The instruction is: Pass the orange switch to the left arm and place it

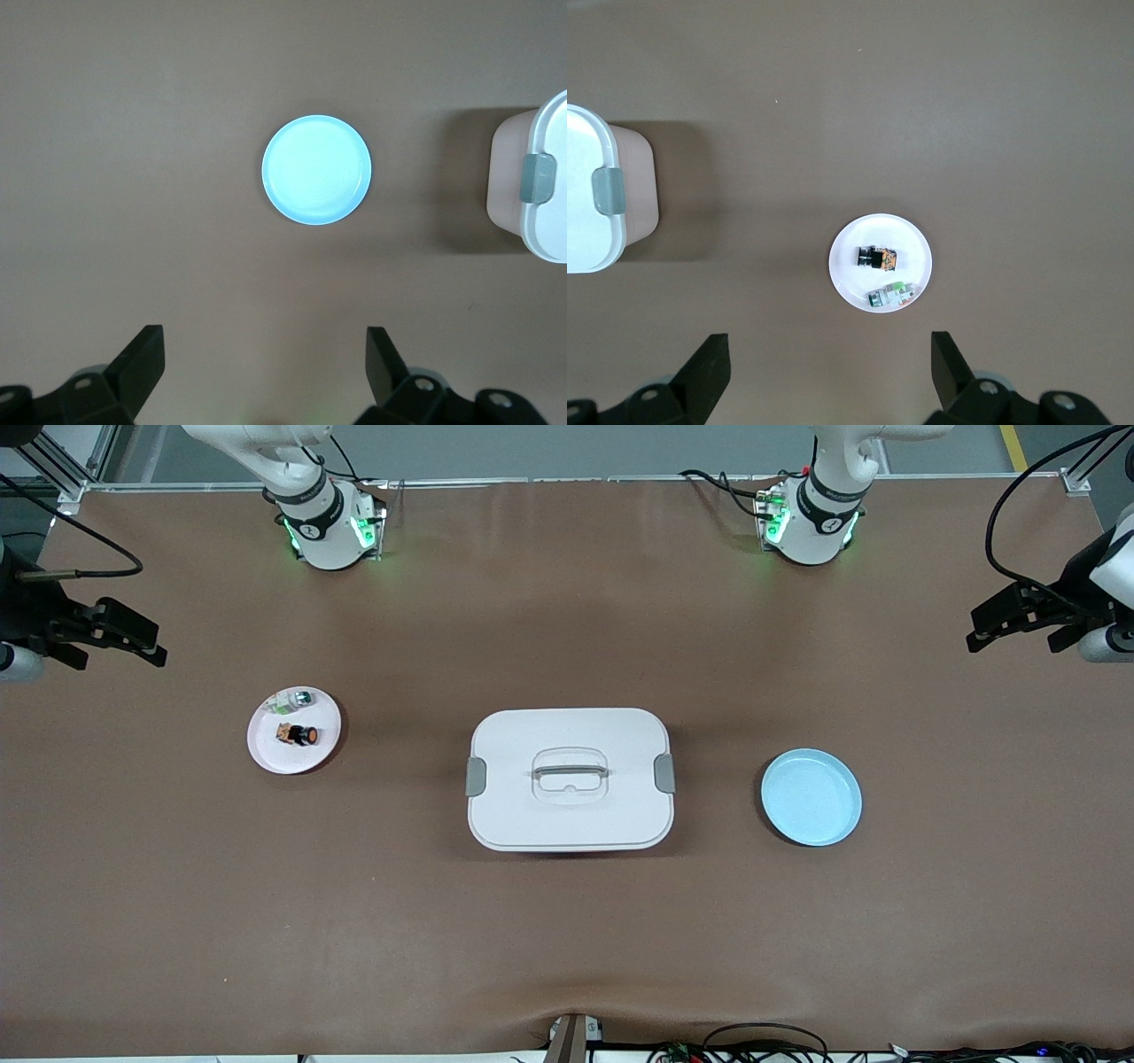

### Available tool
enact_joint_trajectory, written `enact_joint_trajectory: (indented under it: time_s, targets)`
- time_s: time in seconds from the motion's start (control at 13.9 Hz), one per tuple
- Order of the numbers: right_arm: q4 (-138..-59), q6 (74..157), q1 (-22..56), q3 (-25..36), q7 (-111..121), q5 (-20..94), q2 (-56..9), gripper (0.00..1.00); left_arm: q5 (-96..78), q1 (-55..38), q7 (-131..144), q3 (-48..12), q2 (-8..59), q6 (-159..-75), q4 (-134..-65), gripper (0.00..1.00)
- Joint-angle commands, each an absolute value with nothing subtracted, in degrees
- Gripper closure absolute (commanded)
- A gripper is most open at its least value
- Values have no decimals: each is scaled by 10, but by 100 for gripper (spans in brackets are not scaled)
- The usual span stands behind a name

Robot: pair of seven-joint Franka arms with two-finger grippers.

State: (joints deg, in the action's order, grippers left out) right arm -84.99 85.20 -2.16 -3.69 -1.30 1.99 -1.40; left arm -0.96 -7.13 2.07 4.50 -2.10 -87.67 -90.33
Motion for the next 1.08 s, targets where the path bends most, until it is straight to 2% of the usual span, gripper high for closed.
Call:
enact_joint_trajectory:
  time_s: [0.0, 0.43, 0.72, 1.01]
  targets:
    - [-840, 842, -33, -39, -3, 24, -22, 0, 0, -69, 9, 43, -17, -868, -891, 0]
    - [-996, 911, -25, -44, -53, -18, 5, 0, -1, -69, 13, 43, -15, -868, -890, 0]
    - [-1134, 1018, -30, -41, -54, -12, 44, 0, 4, -74, 10, 43, -8, -869, -889, 0]
    - [-1226, 1084, -48, -39, -54, 30, 57, 0, 3, -75, 10, 43, -8, -869, -889, 0]
